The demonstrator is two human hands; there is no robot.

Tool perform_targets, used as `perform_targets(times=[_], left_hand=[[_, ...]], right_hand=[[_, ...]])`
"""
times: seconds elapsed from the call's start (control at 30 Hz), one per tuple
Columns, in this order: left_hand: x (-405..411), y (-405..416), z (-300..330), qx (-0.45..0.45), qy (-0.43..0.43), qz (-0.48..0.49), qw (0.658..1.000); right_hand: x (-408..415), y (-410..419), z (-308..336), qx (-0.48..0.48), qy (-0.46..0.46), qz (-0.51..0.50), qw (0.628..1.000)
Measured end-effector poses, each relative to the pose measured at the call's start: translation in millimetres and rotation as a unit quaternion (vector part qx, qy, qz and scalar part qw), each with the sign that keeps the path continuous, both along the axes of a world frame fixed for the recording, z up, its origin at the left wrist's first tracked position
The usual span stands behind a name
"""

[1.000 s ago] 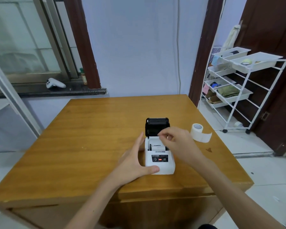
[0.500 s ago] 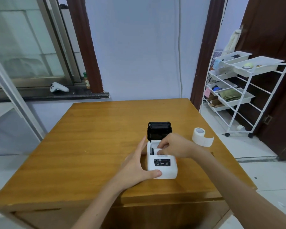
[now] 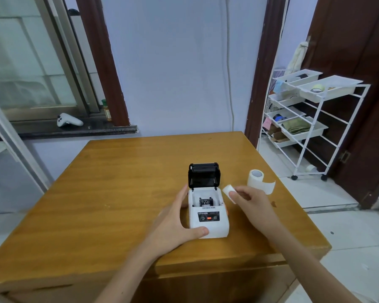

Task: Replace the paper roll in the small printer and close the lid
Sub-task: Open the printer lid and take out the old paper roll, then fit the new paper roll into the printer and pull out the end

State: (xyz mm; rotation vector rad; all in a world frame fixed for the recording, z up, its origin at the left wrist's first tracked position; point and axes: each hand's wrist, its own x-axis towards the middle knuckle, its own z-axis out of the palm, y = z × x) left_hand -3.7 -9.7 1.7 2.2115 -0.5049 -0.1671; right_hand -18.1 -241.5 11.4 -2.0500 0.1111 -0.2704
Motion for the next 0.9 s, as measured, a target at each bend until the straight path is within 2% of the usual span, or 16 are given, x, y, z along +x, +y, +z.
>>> perform_targets(times=[0.1,0.3,0.4,0.5,0.63,0.7,0.8,0.9], left_hand=[[0,-1,0,-0.003,0.005,0.0,1.0],[0,0,-1,-0.003,0.012,0.006,1.0],[0,0,0,0.003,0.013,0.011,1.0],[-1,0,0,0.008,0.016,0.011,1.0],[-1,0,0,0.013,0.022,0.017,1.0],[-1,-1,1,0.014,0.022,0.017,1.0],[-1,-1,0,0.016,0.02,0.019,0.999],[-1,-1,0,0.017,0.018,0.015,1.0]], right_hand=[[0,-8,-12,-0.121,0.012,-0.055,0.991],[4,-4,-23,-0.261,0.015,-0.062,0.963],[4,-1,-22,-0.275,0.012,-0.064,0.959],[8,-5,-15,-0.271,-0.047,-0.085,0.958],[23,-24,8,-0.339,-0.116,-0.184,0.915],[33,-35,18,-0.382,-0.053,-0.192,0.902],[48,-48,28,-0.4,0.109,-0.116,0.903],[57,-56,29,-0.381,0.133,-0.077,0.912]])
